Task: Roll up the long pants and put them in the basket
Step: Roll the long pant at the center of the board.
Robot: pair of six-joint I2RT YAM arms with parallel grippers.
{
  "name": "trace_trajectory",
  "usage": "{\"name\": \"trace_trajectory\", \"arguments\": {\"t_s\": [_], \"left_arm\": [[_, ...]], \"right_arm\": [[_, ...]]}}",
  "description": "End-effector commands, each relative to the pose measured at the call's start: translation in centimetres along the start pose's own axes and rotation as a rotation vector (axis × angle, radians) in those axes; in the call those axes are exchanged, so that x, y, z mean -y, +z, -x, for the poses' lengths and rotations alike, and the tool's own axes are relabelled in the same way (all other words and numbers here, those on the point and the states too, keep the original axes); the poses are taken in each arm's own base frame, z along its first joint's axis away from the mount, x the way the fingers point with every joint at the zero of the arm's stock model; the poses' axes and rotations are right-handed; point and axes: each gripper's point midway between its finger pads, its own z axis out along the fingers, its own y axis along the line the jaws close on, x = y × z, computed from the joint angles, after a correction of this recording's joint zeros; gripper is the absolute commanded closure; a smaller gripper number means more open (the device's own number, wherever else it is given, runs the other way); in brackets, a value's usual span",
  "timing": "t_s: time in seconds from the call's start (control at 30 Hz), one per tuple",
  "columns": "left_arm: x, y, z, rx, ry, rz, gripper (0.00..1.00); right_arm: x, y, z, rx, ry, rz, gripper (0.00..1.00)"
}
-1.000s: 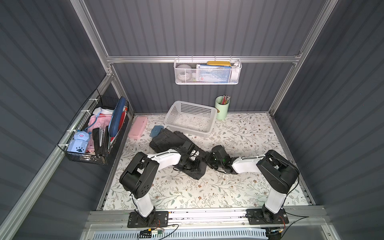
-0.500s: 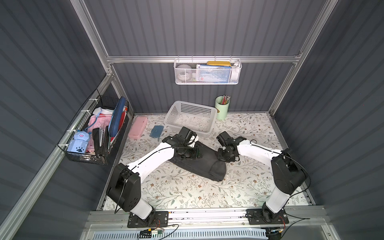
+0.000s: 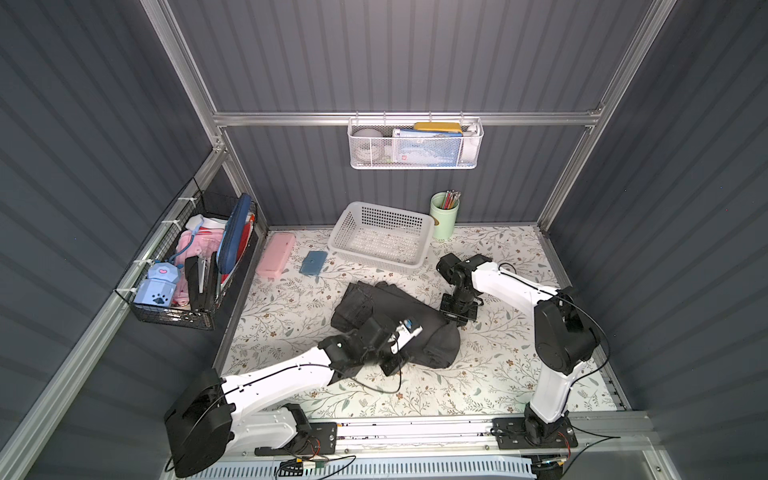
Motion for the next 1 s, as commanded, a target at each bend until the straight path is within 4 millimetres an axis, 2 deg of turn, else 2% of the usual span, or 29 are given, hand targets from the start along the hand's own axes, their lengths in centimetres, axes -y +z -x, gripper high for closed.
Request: {"name": "trace_trajectory", "arguments": {"t_s": [0.0,0.13,0.3,0.6,0.7,0.73,0.8,0.87,0.9,0.97], "left_arm": [[1.1,1.4,2.0,0.086,0.235,0.068,0.40],[4.0,2.7,2.8,0.126,0.372,0.055,0.37],[5.1,3.5,2.6,0.129,0.464,0.098,0.32],[5.1,6.0,1.7,0.082,0.507,0.152,0.32],[3.8,6.7,1.2,0.034,0.525,0.277,0.35],[3.0,6.7,1.2,0.025,0.511,0.336,0.38],[1.2,6.4,1.2,0.014,0.446,0.446,0.52],[0.0,5.5,1.5,0.059,0.352,0.522,0.71],[-0.2,5.3,1.4,0.072,0.310,0.521,0.77],[-1.0,4.8,1.5,0.103,0.172,0.511,0.93]], "right_arm": [[-0.1,1.3,-2.3,-0.107,0.041,-0.006,0.79],[-0.4,2.0,-2.4,-0.107,0.046,0.011,0.78],[-1.4,2.4,-2.9,-0.143,0.058,0.064,0.79],[-2.3,2.2,-3.8,-0.164,0.064,0.115,0.79],[-2.7,2.1,-3.9,-0.178,0.058,0.131,0.79],[-2.9,2.0,-3.9,-0.181,0.051,0.136,0.79],[-3.1,1.8,-4.0,-0.186,0.033,0.140,0.79],[-3.3,1.6,-4.0,-0.188,0.015,0.146,0.74],[-3.4,1.4,-3.9,-0.179,0.004,0.151,0.68],[-3.8,0.8,-3.4,-0.144,-0.005,0.178,0.47]]}}
